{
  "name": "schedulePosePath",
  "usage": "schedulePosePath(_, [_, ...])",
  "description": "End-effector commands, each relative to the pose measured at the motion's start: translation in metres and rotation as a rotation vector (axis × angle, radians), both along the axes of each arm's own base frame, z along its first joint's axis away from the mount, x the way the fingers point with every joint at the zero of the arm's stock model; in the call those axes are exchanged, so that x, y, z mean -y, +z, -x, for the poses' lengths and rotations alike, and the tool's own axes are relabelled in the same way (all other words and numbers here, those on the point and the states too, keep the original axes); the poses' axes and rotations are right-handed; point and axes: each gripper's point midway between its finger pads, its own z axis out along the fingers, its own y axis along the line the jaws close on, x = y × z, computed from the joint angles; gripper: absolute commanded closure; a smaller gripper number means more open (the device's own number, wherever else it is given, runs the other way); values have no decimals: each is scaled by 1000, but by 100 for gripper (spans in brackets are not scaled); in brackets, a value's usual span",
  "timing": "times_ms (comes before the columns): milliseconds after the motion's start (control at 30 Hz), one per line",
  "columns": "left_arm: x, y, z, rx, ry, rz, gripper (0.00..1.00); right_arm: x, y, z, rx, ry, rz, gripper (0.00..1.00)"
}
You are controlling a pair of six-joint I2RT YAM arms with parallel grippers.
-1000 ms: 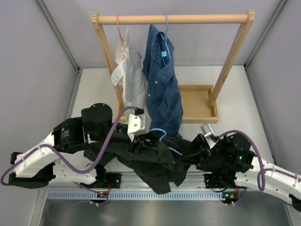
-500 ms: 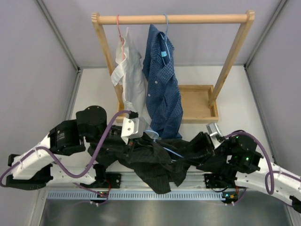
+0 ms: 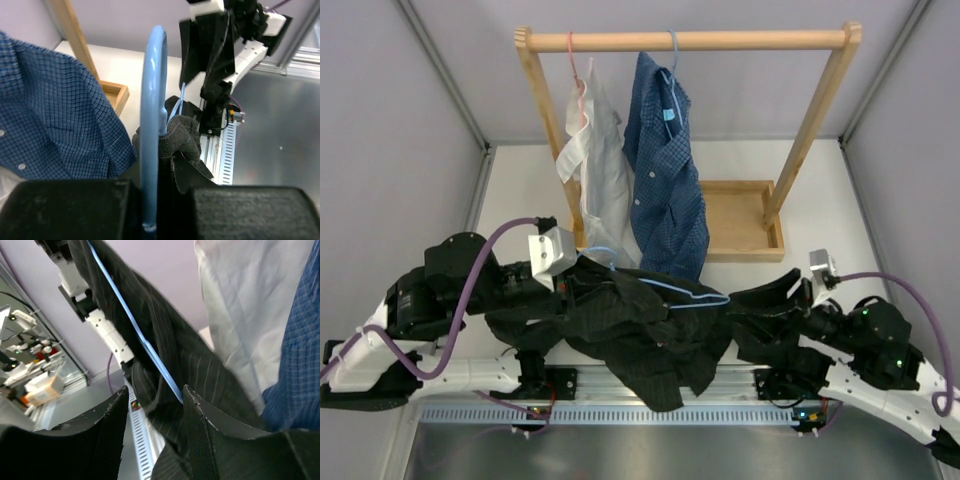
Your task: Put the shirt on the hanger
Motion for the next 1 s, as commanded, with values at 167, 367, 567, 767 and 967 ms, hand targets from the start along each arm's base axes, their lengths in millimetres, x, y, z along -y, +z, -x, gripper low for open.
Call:
schedulePosePath(167, [2,28,-38,-55,230,164,100,-53,-30,12,-194,217,-23,55])
schedulePosePath(367, [9,23,-41,-77,243,180,100,-70,-47,-24,-293,84,-64,60])
schedulePosePath(567, [12,20,-40,-86,234,197,100,-74,-45,-38,-327,33,-127,68])
schedulePosePath(767, [4,21,-39,-86,243,222,100,-56,-59,-65,-375,-144,-168,99])
schedulePosePath(967, [-19,25,-38,-74,273,263,100,-15,-77,-95,-430,-422,-117,100])
